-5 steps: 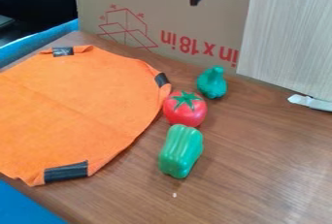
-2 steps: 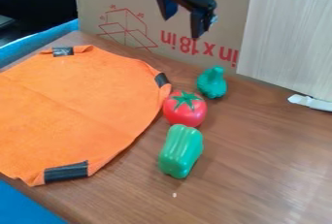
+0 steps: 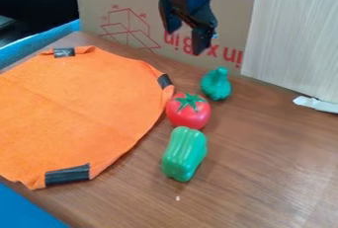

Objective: Put the green figure to top left of the cloth

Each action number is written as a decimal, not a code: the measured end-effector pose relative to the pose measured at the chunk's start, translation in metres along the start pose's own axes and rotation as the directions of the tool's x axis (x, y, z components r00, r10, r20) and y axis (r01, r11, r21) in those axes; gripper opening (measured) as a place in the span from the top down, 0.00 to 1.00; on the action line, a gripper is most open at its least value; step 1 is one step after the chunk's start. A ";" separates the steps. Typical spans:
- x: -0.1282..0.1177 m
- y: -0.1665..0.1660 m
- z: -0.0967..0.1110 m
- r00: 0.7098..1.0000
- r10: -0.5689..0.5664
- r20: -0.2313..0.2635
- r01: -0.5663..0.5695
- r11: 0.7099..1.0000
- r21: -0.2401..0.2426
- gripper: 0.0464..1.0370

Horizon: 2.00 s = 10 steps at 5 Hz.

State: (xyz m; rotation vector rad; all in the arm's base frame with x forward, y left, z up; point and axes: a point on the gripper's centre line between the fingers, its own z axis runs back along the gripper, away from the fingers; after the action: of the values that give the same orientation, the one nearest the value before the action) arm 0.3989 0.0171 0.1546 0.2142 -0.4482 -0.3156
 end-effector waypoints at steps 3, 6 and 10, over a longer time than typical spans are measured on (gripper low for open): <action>-0.016 -0.016 -0.008 0.995 -0.090 0.031 0.090 0.996 0.012 0.04; 0.009 -0.036 -0.022 1.000 0.026 0.009 -0.027 0.999 0.020 0.04; 0.016 -0.063 -0.063 0.993 0.037 -0.114 -0.036 0.999 0.009 0.04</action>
State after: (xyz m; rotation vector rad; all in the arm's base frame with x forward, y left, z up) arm 0.4251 -0.0383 0.0883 0.2294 -0.3400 -0.2644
